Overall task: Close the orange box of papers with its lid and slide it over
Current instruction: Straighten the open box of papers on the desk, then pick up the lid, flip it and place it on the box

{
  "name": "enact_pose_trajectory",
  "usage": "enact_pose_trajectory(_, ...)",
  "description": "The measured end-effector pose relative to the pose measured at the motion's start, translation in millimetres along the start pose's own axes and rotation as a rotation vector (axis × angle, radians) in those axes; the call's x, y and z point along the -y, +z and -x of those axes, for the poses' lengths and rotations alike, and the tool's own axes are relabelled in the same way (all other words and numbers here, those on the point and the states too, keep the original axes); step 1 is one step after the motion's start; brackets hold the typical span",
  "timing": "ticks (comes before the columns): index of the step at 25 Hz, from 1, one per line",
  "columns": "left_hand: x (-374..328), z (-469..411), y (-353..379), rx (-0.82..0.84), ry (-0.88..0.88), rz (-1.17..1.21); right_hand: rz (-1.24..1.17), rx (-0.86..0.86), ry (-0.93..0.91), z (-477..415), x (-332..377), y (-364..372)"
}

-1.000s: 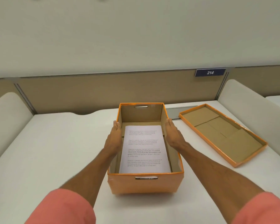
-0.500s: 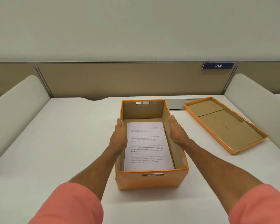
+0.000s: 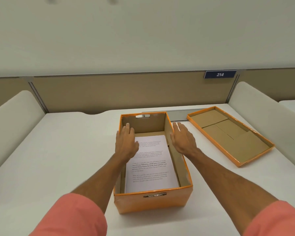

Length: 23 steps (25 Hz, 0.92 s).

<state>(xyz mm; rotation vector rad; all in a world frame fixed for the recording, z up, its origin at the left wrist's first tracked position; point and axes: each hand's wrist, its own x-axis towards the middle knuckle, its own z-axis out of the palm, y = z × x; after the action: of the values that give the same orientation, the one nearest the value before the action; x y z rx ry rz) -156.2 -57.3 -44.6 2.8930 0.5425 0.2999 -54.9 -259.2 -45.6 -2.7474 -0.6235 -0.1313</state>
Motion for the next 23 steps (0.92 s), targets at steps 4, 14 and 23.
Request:
enact_pose_trajectory(4, -45, -22, -1, -0.003, 0.147, -0.027, 0.105, -0.071, 0.004, -5, -21, -22)
enact_pose_trajectory(14, -219, -78, 39, -0.028, 0.260, 0.055, 0.198, -0.102, 0.112, -41, -158, -66)
enact_pose_trajectory(23, -337, -115, 143, 0.105, 0.165, 0.103, 0.270, -0.015, 0.140, -85, -315, -62)
